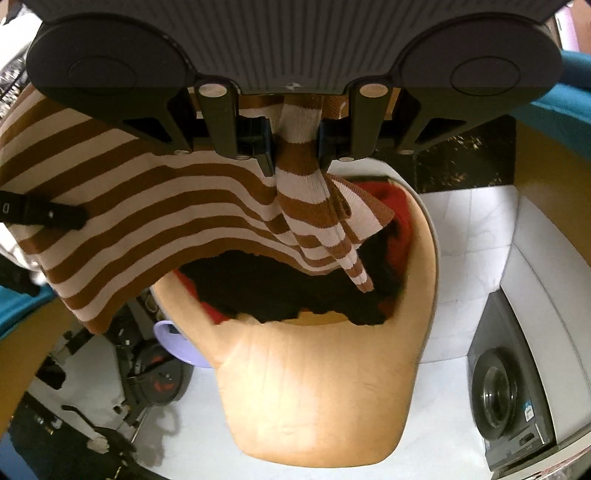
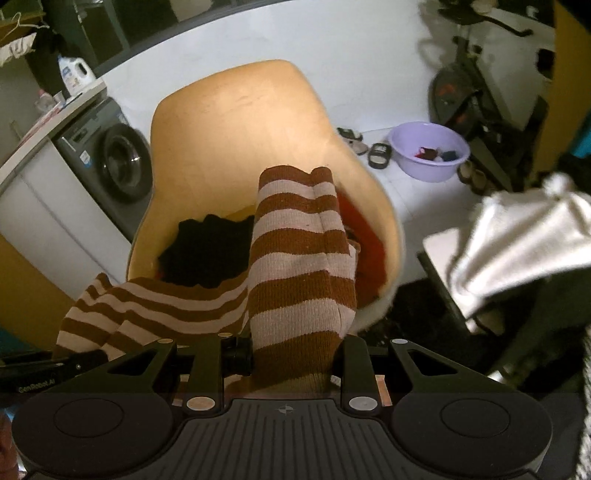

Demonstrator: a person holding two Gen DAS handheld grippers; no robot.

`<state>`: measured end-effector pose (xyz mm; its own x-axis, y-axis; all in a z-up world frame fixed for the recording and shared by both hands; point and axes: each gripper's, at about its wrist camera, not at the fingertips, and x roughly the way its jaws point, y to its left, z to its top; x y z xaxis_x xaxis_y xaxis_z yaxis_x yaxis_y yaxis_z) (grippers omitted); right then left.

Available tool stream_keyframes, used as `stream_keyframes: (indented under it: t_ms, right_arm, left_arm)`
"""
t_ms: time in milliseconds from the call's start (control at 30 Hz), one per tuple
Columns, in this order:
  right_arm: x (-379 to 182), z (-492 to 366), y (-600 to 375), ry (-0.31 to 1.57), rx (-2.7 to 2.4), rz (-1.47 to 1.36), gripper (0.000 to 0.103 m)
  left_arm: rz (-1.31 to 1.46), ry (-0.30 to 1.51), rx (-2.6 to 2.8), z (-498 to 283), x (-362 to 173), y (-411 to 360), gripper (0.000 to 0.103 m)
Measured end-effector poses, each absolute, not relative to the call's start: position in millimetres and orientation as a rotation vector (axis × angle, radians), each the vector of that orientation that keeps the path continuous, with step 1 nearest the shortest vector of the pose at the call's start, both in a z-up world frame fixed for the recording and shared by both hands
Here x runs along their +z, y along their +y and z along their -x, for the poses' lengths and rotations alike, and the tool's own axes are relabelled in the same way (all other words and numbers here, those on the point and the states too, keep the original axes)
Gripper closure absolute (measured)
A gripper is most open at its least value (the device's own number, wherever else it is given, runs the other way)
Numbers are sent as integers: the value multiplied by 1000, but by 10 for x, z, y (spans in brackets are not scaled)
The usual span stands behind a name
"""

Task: Fold clothes
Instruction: 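Carry the lifted sweater with both grippers over to the beige chair, then lower the sweater onto the clothes stack and open both grippers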

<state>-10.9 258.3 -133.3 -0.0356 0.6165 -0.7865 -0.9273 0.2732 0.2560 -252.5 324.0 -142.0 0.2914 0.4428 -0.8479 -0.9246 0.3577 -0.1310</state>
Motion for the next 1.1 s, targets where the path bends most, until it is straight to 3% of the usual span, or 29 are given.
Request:
stream_keyframes:
  t_ms: [300, 667, 733, 867, 900, 933, 1000, 1100]
  right_arm:
    - [-1857, -219, 4110, 1006, 1370, 433, 80]
    - [-2986, -526, 5805, 1028, 1347, 498, 80]
    - [-3264, -534, 5989, 1040, 1336, 548, 80]
    - [-3759, -564, 6316, 1043, 1269, 707, 68]
    - [-3742, -602, 6323, 1045, 1274, 680, 63]
    - [-3710, -642, 6319, 1046, 1276, 651, 60]
    - [-3538, -741, 6224, 1029, 1268, 582, 43]
    - [-3285, -918, 5937, 1009, 1276, 499, 45]
  left_arm:
    - [641, 877, 1116, 2253, -1742, 4488, 81]
    - [629, 930, 1195, 1948, -2695, 5689, 80]
    - [664, 1014, 1181, 1929, -3017, 5818, 75]
    - [643, 1073, 1186, 1948, -3264, 5873, 56]
    - [657, 1051, 1192, 1990, -3211, 5851, 46]
    - [682, 1026, 1200, 2044, -3143, 5827, 44]
    - [729, 954, 1220, 2217, -2969, 5744, 44]
    - [756, 881, 1281, 2413, -2713, 5511, 44]
